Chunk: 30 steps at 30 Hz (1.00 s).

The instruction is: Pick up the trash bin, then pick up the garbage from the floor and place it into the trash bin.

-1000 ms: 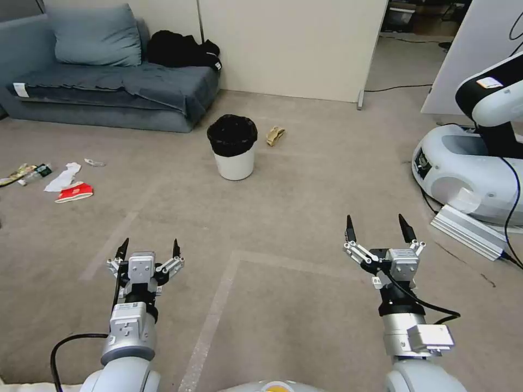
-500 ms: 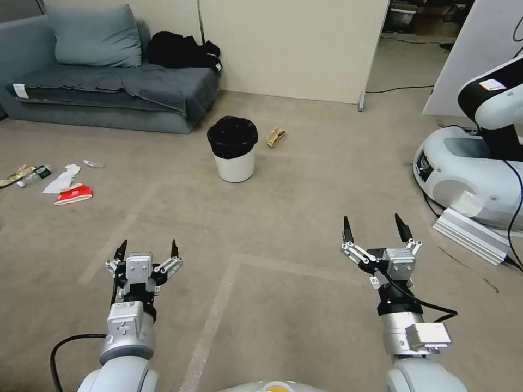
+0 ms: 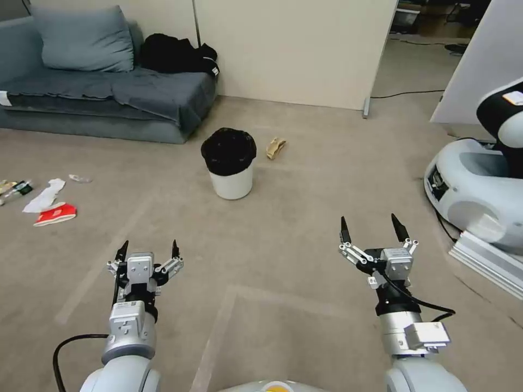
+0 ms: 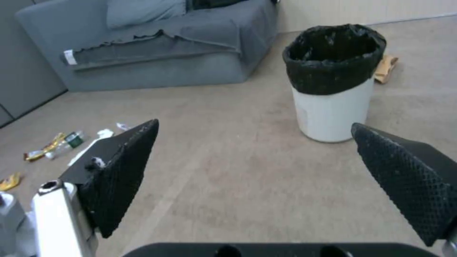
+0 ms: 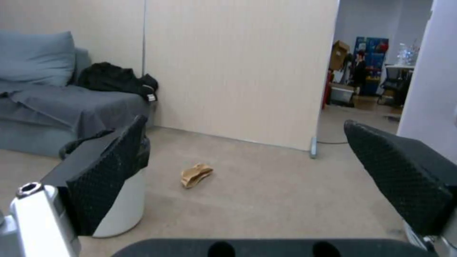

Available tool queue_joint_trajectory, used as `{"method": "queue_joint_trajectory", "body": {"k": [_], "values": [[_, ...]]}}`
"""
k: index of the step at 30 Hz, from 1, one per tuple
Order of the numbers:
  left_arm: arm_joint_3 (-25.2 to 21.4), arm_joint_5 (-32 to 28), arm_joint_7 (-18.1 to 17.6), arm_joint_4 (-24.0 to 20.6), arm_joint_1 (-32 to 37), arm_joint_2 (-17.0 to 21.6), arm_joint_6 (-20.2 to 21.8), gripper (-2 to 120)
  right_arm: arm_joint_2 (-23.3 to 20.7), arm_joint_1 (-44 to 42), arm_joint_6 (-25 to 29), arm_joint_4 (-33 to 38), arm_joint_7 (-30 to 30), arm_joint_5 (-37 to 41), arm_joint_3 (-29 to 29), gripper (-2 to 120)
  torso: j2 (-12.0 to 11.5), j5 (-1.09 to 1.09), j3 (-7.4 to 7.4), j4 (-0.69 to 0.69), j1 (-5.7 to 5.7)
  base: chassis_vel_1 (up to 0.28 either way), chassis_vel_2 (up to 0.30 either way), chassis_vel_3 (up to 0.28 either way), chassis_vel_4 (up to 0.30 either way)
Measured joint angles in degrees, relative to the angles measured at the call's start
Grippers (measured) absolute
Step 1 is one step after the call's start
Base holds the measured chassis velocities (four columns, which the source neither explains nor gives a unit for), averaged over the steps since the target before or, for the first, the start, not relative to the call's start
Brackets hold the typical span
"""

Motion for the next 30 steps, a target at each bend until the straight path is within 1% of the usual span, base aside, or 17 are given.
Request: {"method": "queue_joint_trajectory", "body": {"k": [2,4,6,30], "values": [[0.00,-0.04,-0.22,0.03,-0.02,0.00,0.16,99,-0.02,0.00,-0.04,0.00,-0.01,0.03,0.04,100,0.00,0.04,0.00,0.01,0.00,-0.192,0.211,0.203,-0.217],[0.05,-0.07,-0.26,0.08,-0.04,-0.01,0.20,99,-0.01,-0.01,-0.04,0.00,-0.01,0.07,0.05,100,0.00,0.01,0.00,0.00,0.00,-0.186,0.206,0.204,-0.227],[0.22,-0.09,-0.29,0.09,-0.11,-0.03,0.26,99,-0.10,-0.02,-0.03,0.00,-0.05,0.21,0.10,100,0.00,0.04,0.00,0.00,0.00,-0.211,0.209,0.218,-0.214],[0.84,0.10,-0.23,0.08,0.27,-0.32,0.61,99,-0.31,0.00,0.11,-0.02,-0.57,-0.10,0.33,100,0.00,0.03,0.00,0.00,0.00,-0.204,0.199,0.198,-0.202]]}}
